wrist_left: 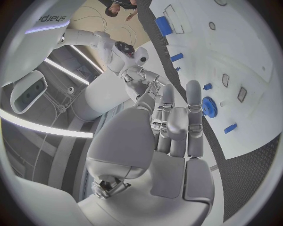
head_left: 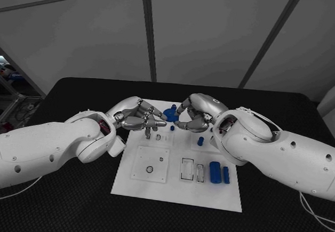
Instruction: Assemble the parts on the task board
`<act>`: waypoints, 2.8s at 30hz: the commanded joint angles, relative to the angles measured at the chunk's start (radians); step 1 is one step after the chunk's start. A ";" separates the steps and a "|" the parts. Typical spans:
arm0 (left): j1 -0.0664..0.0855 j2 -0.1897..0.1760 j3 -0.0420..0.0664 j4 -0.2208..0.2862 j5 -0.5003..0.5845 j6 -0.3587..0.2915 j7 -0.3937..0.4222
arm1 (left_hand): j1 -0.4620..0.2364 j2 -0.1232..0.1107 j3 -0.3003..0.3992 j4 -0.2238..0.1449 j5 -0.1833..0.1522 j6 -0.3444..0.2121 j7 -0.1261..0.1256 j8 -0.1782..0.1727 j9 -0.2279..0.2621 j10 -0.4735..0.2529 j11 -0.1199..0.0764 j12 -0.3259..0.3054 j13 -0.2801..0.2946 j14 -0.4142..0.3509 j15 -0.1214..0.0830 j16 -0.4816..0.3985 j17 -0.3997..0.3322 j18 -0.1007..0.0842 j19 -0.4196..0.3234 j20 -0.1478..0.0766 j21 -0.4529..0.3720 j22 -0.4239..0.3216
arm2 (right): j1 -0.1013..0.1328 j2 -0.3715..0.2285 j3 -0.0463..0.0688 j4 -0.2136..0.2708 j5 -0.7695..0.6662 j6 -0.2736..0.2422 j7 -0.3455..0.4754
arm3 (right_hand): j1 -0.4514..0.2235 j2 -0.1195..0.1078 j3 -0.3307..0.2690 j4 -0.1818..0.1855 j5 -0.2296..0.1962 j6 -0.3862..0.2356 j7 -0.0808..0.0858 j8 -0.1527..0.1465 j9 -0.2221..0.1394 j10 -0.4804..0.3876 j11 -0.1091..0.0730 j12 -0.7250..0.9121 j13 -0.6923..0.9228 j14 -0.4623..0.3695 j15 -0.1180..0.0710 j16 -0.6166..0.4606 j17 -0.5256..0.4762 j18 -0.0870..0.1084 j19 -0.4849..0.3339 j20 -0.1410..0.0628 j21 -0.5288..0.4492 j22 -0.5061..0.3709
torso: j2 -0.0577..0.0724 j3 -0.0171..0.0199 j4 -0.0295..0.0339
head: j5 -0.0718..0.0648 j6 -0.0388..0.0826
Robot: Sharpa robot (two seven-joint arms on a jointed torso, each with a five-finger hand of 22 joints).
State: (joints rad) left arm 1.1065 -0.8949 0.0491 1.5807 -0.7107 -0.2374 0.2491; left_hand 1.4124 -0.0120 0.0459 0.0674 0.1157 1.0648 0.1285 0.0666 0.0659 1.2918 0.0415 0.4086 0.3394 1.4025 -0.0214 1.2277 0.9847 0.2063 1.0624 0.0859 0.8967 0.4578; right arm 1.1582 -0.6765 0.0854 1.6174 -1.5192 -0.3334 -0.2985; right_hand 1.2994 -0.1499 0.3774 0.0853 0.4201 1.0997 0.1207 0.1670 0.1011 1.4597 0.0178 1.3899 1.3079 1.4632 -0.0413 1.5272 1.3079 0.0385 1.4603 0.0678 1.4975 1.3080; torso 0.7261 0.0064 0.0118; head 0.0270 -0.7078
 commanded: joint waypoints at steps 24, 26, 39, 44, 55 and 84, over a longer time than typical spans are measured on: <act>-0.008 0.006 0.001 0.002 -0.096 0.018 -0.018 | 0.020 -0.023 0.103 -0.026 0.027 -0.072 -0.003 -0.004 -0.002 -0.052 -0.005 0.049 0.037 -0.013 -0.005 0.008 -0.001 -0.025 -0.042 -0.002 0.045 0.038 | 0.001 0.017 -0.006 0.001 -0.025 0.024 0.003 | -0.002 0.005 -0.011 0.000 0.006 0.035 -0.027 0.009 0.022 0.005 -0.004 0.009 0.094 0.091 -0.008 0.000 0.193 -0.007 0.019 -0.003 0.005 0.137 | 0.000 0.0020 -0.0034 | 0.003 -0.007; -0.008 0.006 0.001 0.001 -0.096 0.018 -0.021 | 0.017 -0.028 0.114 -0.027 0.027 -0.073 -0.001 -0.004 -0.002 -0.054 -0.003 0.052 0.039 -0.013 -0.004 0.009 -0.001 -0.025 -0.044 -0.001 0.048 0.040 | 0.001 0.015 -0.006 0.003 -0.025 0.023 0.003 | -0.002 0.005 -0.011 0.000 0.006 0.036 -0.027 0.009 0.022 0.005 -0.004 0.009 0.094 0.091 -0.008 0.000 0.193 -0.007 0.019 -0.003 0.005 0.137 | 0.000 0.0018 -0.0030 | 0.004 -0.007; -0.009 0.009 0.001 -0.007 -0.112 0.020 -0.033 | 0.006 -0.045 0.158 -0.031 0.026 -0.078 0.007 -0.004 -0.002 -0.059 0.004 0.063 0.045 -0.013 0.002 0.015 0.002 -0.025 -0.053 0.004 0.059 0.051 | 0.001 0.012 -0.006 0.018 -0.026 0.016 0.005 | -0.002 0.004 -0.012 -0.001 0.005 0.037 -0.028 0.010 0.022 0.006 -0.004 0.009 0.095 0.091 -0.009 0.000 0.192 -0.006 0.019 -0.003 0.005 0.137 | -0.001 0.0019 -0.0029 | 0.003 -0.007; -0.009 0.009 0.001 -0.009 -0.114 0.019 -0.034 | 0.003 -0.050 0.171 -0.032 0.026 -0.080 0.007 -0.004 -0.002 -0.061 0.004 0.066 0.047 -0.012 0.002 0.018 0.003 -0.024 -0.055 0.005 0.062 0.053 | 0.001 0.012 -0.006 0.025 -0.026 0.015 0.006 | -0.002 0.004 -0.013 -0.001 0.005 0.037 -0.028 0.010 0.023 0.006 -0.005 0.010 0.096 0.091 -0.009 0.000 0.193 -0.007 0.020 -0.003 0.006 0.139 | 0.000 0.0018 -0.0025 | 0.002 -0.007; -0.009 0.010 0.001 -0.014 -0.115 0.028 -0.044 | -0.006 -0.059 0.197 -0.034 0.025 -0.078 0.008 -0.003 -0.001 -0.064 0.004 0.071 0.050 -0.010 0.003 0.024 0.010 -0.024 -0.059 0.006 0.068 0.059 | 0.001 0.012 -0.006 0.032 -0.029 0.006 0.008 | -0.002 0.004 -0.014 -0.002 0.005 0.038 -0.029 0.011 0.023 0.006 -0.005 0.010 0.096 0.091 -0.009 0.001 0.193 -0.007 0.021 -0.004 0.006 0.139 | -0.001 0.0015 -0.0025 | 0.002 -0.008; -0.011 0.017 0.001 -0.020 -0.128 0.039 -0.050 | -0.020 -0.071 0.231 -0.037 0.025 -0.064 0.010 -0.002 0.000 -0.064 0.006 0.081 0.055 -0.007 0.004 0.032 0.016 -0.023 -0.063 0.007 0.076 0.066 | 0.001 0.019 -0.006 0.039 -0.034 0.015 0.012 | 0.003 0.005 -0.016 -0.007 0.005 0.042 -0.031 0.013 0.026 0.007 -0.008 0.009 0.096 0.091 -0.011 0.000 0.193 -0.007 0.021 -0.005 0.006 0.140 | -0.001 0.0009 -0.0019 | -0.001 -0.011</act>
State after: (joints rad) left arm 1.0952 -0.8804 0.0499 1.5590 -0.8306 -0.2093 0.2040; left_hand 1.3907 -0.0752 0.2734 0.0306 0.1389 0.9935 0.1358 0.0668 0.0653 1.2367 0.0468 0.4846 0.3931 1.3955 -0.0214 1.2549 1.0001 0.1997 1.0054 0.0932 0.9667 0.5229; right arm 1.1567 -0.6595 0.0781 1.6517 -1.5471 -0.3141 -0.2988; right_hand 1.2989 -0.1541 0.3641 0.0815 0.4198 1.1081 0.1174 0.1768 0.1021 1.4633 0.0143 1.3937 1.3079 1.4669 -0.0448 1.5272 1.3074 0.0385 1.4639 0.0641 1.4975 1.3074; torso 0.7254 0.0075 0.0097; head 0.0258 -0.7174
